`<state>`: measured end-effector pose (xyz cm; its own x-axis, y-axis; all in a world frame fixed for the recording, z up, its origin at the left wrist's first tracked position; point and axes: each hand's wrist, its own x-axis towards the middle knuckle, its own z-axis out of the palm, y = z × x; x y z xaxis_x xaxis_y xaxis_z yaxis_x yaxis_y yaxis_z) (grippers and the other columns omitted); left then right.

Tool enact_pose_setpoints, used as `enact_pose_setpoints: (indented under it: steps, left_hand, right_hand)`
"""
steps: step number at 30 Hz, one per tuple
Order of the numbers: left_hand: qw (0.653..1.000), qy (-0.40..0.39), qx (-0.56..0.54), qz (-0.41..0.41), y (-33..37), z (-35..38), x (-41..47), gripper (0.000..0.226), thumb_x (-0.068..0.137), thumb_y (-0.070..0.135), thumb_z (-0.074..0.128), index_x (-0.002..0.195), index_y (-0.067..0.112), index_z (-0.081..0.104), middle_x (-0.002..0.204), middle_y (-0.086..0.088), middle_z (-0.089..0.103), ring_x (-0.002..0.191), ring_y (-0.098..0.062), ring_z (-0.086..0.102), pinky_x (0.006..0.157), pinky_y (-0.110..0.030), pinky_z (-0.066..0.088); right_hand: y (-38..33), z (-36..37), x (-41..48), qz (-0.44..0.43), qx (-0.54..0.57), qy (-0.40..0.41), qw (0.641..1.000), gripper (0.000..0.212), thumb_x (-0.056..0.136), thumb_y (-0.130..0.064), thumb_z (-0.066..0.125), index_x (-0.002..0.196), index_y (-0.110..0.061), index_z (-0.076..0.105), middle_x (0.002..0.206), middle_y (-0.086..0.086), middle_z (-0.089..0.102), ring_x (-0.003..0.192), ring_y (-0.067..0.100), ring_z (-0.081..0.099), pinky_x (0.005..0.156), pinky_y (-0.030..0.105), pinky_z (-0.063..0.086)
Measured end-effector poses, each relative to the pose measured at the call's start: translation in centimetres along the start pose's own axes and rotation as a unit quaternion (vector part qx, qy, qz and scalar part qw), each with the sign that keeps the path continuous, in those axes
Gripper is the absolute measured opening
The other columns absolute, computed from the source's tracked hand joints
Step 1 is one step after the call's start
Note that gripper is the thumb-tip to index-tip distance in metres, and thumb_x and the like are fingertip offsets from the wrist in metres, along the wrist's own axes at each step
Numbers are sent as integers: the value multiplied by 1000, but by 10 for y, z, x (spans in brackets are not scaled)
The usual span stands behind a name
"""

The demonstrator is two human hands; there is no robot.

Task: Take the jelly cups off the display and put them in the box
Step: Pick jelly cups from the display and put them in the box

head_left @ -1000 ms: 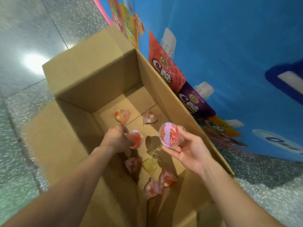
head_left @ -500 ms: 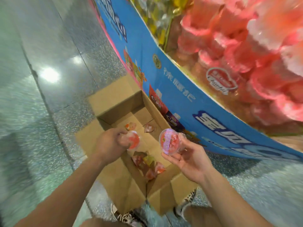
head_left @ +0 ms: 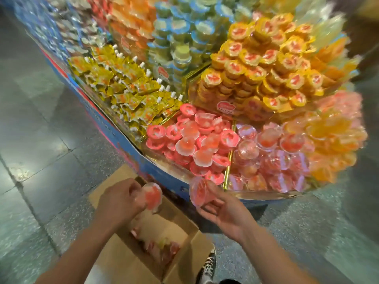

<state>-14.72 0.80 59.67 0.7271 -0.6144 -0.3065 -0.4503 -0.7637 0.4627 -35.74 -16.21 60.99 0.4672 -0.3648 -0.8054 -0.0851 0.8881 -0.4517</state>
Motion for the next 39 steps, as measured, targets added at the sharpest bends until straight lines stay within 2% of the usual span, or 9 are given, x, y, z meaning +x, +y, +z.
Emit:
enact_pose_setpoints:
  steps: [4,9,12,17,20,26,31,36,39]
  left_hand:
    - [998,6,25,52,62,-27,-4,21,76,41,76,95,33,71,86,13,68,73,-5,54,60,-19,37]
    - [993,4,36,113,140,-40,-17,33,80,39,76,110,27,75,106,5,72,84,-11,58,73,-25,39]
    - [991,3,24,133,181,-38,-21,39,81,48,71,114,27,74,111,6,72,95,-13,65,79,-26,44]
    - [985,12,-13,173,235,-27,-17,37,87,44,71,120,27,71,109,7,71,84,-7,60,74,-24,42]
    - [984,3,-16,179,263,-19,-18,37,87,39,70,122,27,71,113,7,71,94,-12,60,81,-26,43]
    - [973,-31,-3,227,301,-3,-4,41,86,40,70,125,30,68,122,9,68,106,-12,62,92,-27,46]
    - [964,-27,-10,265,329,17,6,39,90,37,68,127,28,67,123,8,67,107,-11,60,89,-22,40]
    - [966,-42,-23,256,352,46,10,37,88,32,68,125,25,68,122,6,67,107,-13,62,89,-24,42]
    - [968,-38,-33,246,369,68,18,36,89,30,68,124,22,69,122,5,68,106,-14,62,88,-22,40]
  right_hand:
    - [-40,-15,-35,-32,28,25,999,52,80,-23,78,128,-12,60,112,17,74,100,30,73,87,47,60]
    - [-83,-40,-64,-50,44,46,997,46,83,-29,78,124,-21,60,118,15,72,108,31,68,86,41,60]
    - [-103,-62,-76,-46,45,54,996,53,83,-31,79,131,-20,59,115,12,72,98,28,69,69,34,62]
    - [-133,-94,-82,-59,20,74,995,52,82,-32,79,126,-10,64,84,7,72,55,13,59,47,23,53]
    - [-147,-112,-83,-78,30,84,993,50,76,-31,81,118,-8,68,78,7,75,69,18,57,51,24,54]
    - [-172,-139,-82,-148,20,132,980,47,71,-21,82,115,-8,71,100,12,76,90,27,70,57,30,58]
    - [-193,-172,-70,-268,-152,265,914,75,67,-20,93,125,-14,45,114,0,62,100,23,68,83,40,58]
    - [-216,-192,-54,-322,-383,279,820,66,77,-18,87,124,-25,40,100,-20,57,80,-6,60,61,5,42]
    - [-227,-209,-28,-311,-476,272,776,70,79,-24,85,130,-26,37,118,-11,59,92,10,68,77,21,54]
